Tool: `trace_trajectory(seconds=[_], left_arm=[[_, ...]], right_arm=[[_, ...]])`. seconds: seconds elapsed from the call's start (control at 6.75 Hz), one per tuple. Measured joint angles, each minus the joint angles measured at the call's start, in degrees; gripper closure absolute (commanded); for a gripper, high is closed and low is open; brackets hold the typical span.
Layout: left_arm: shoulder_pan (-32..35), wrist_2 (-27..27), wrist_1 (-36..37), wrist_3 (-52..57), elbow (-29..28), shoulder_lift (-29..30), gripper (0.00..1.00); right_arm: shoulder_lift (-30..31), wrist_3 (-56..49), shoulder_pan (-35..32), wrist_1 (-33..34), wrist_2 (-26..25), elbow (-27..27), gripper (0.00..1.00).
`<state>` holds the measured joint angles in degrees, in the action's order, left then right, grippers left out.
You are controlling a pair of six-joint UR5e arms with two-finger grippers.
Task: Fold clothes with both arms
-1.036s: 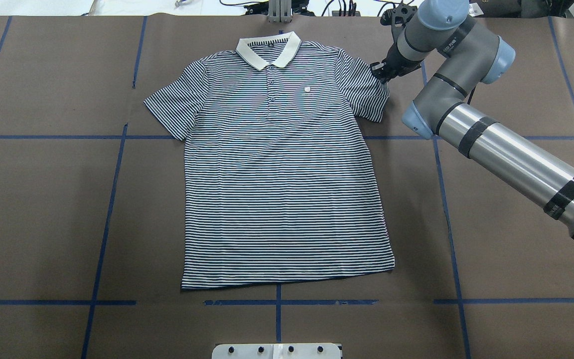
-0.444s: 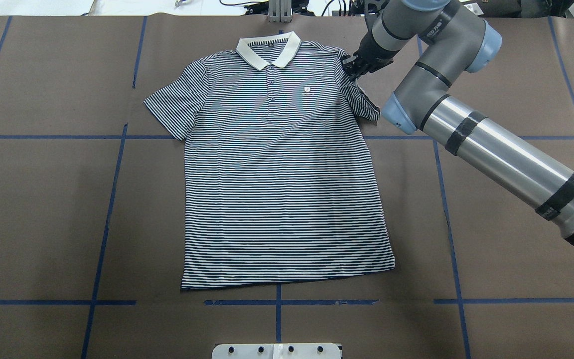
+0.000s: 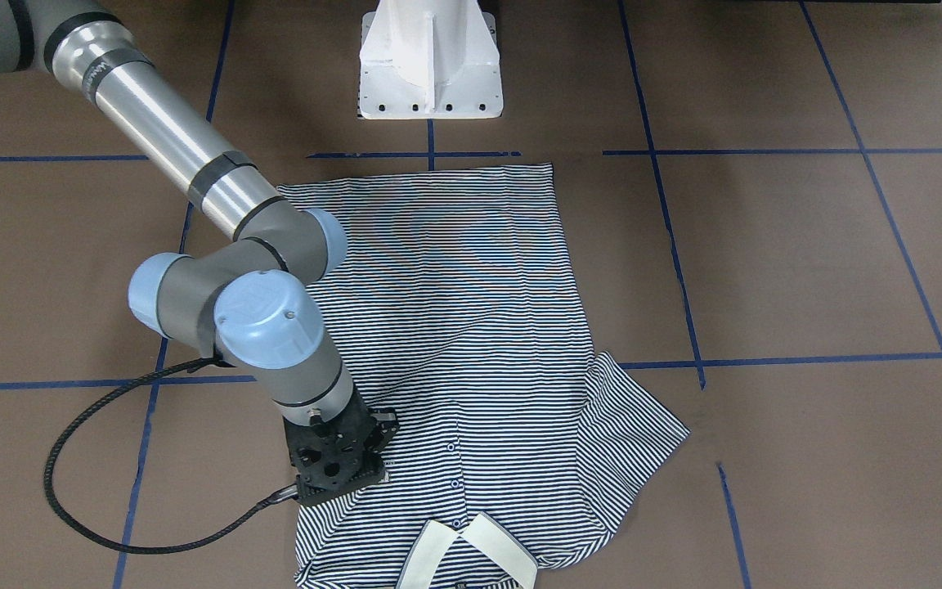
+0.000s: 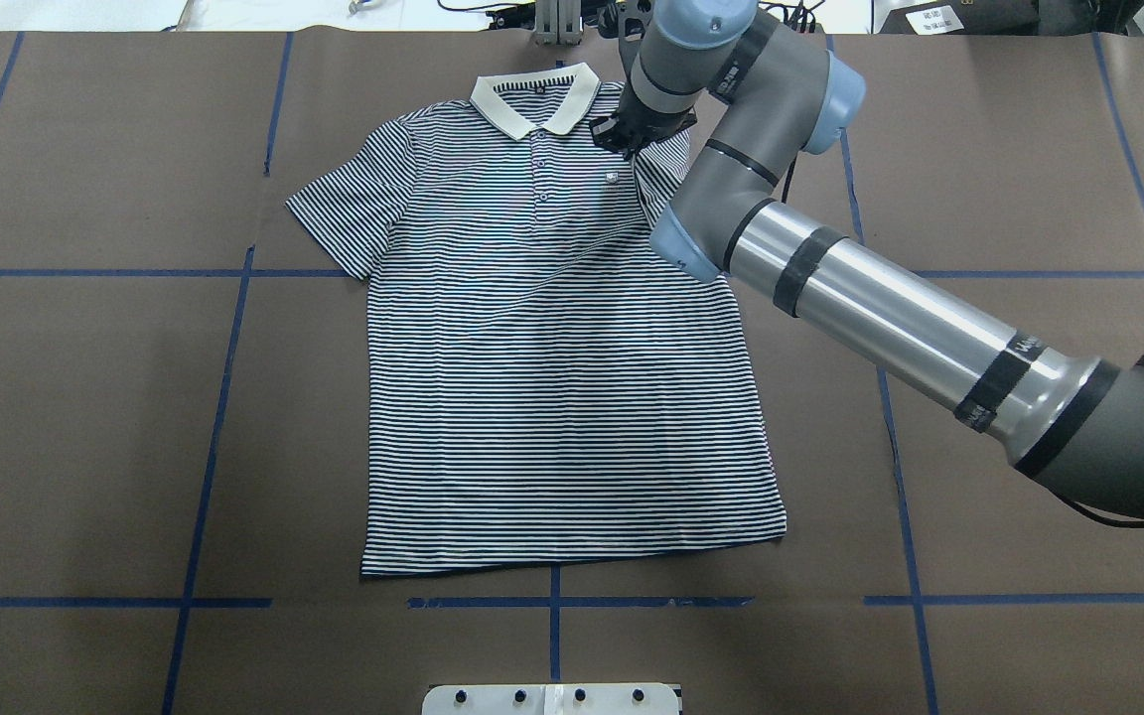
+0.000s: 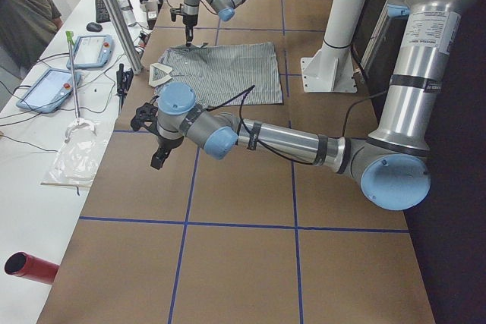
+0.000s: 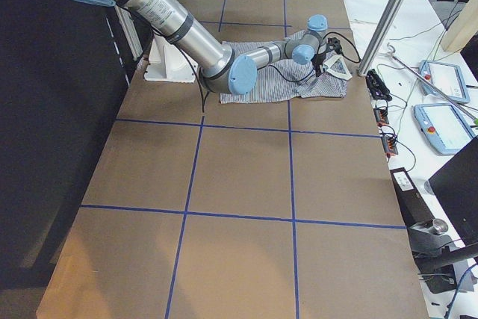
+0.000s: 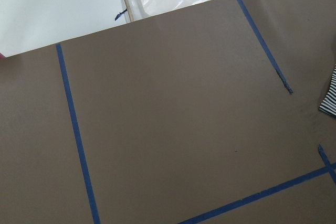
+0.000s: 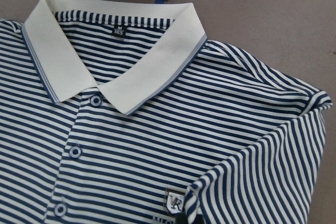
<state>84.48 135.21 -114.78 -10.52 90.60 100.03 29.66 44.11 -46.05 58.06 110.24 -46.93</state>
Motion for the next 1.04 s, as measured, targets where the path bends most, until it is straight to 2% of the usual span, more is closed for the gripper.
trace_trajectory(seconds=[0.3,0.74,0.89,1.04], left_arm=[[0.0,0.0,0.0,-0.1,-0.5,0.1,0.00],[-1.6,-0.1,-1.0,-2.4,-3.5,3.2,0.00],[-4.4,-0.4,-1.0,-6.5,-4.7,5.8,0.00],[-8.2,-1.4,-1.1,-13.1,-5.4,8.5,0.00]], right_arm=[[-1.8,0.1,0.9,-0.4,-1.9,2.3,0.00],[-1.0,2.0,0.8,-0.4,-1.7,0.3,0.00],[-0.5,2.0,-0.3,1.6,0.4,-2.1,0.00],[1.3,1.5,-3.0,4.5,5.6,-5.5,0.00]])
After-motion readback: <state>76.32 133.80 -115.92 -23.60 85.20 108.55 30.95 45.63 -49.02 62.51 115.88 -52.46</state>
